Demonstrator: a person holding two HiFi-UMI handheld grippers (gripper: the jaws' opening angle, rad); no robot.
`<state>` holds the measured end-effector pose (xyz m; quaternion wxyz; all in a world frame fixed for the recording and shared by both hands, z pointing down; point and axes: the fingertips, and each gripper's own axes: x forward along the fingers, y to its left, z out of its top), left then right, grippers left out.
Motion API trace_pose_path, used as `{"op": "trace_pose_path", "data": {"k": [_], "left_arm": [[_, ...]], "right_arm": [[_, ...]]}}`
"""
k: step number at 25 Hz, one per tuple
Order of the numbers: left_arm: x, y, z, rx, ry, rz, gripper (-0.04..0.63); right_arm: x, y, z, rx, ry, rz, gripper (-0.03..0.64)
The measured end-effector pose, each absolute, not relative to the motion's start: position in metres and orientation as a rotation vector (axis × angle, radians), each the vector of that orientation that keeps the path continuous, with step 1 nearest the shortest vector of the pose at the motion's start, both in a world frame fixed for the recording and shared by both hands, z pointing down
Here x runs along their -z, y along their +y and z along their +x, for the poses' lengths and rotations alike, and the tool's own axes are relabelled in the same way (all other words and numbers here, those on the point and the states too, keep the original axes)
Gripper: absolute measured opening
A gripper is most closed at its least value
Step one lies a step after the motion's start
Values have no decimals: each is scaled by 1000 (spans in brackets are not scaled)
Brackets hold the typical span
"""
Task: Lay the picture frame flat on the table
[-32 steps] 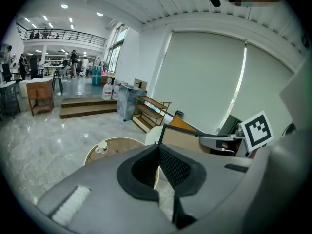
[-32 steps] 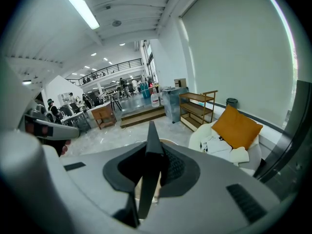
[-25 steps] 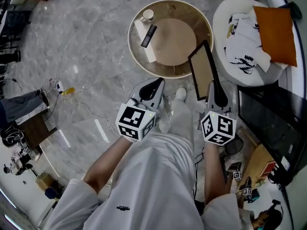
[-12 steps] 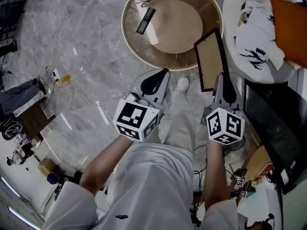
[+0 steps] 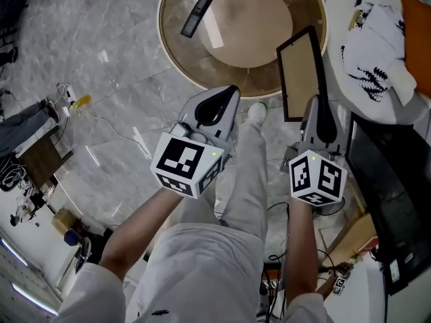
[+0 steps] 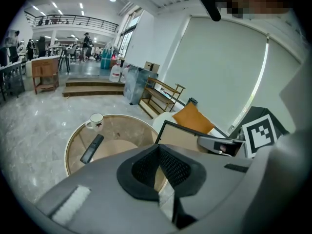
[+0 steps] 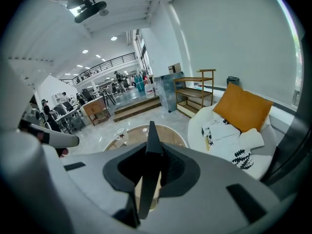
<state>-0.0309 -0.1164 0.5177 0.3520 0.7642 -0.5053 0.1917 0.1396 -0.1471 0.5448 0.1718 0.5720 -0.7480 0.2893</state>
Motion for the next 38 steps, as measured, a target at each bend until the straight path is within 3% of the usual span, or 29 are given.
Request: {"op": "trace_pose_path", "data": {"k": [20, 38], "left_arm": [[-630, -147, -15, -502, -1256, 1938, 5], [-659, -143, -1, -540, -1217, 1957, 5]], "right_arm": [[-647, -199, 141, -803, -2130, 1658, 51], [-687, -195, 145, -832, -2100, 1662, 52]]}}
